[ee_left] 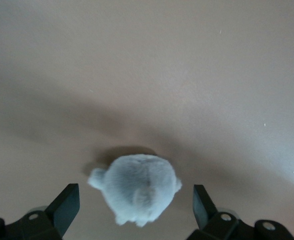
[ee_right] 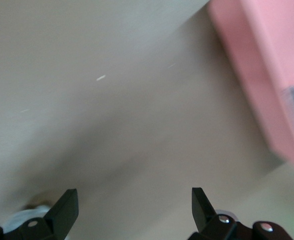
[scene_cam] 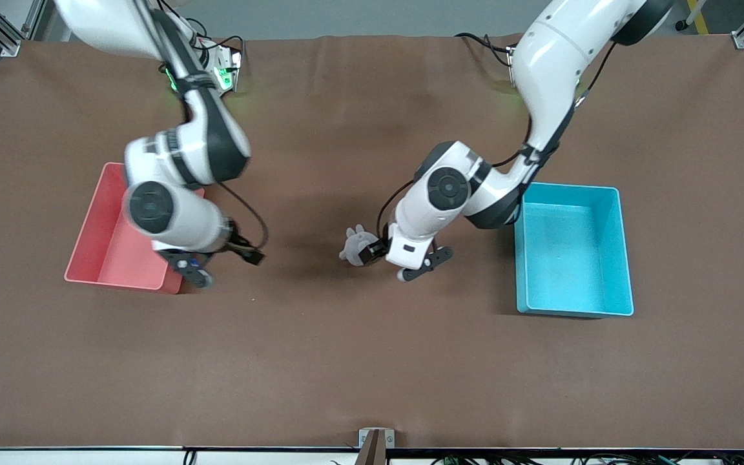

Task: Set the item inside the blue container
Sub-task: 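Pass the plush from the right gripper into the left gripper, then carry the plush to the cyan tray while the right gripper reaches the pink tray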

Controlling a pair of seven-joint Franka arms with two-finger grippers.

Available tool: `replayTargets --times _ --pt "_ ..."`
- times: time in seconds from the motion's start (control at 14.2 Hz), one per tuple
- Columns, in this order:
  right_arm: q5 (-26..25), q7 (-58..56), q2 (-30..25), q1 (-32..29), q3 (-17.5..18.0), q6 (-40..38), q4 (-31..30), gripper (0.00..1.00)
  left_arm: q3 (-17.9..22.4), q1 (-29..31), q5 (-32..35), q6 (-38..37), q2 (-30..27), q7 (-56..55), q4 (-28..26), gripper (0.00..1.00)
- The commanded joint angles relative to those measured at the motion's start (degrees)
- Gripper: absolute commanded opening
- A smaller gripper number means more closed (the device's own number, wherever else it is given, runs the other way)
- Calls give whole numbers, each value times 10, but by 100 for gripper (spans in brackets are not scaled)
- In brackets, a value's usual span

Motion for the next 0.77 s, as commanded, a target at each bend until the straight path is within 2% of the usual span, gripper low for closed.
replayTargets --times 0.0,0.21,0.35,0.49,0.63,0.7 --pt "-5 -99 -93 -74 15 29 -133 100 36 -44 11 6 34 -30 35 100" --pt "1 -177 -121 -151 15 64 -211 100 39 -70 15 20 48 -42 31 100" --pt "18 -186 -113 -206 15 63 -221 100 45 -76 13 20 56 -44 31 100" --pt "42 -186 -105 -234 15 63 -234 100 47 -83 15 24 66 -46 31 95" --pt "95 -186 -93 -262 15 68 -255 100 48 -83 30 42 73 -46 31 84" --pt "109 -189 -83 -267 15 70 -258 100 47 -83 44 49 79 -46 31 69"
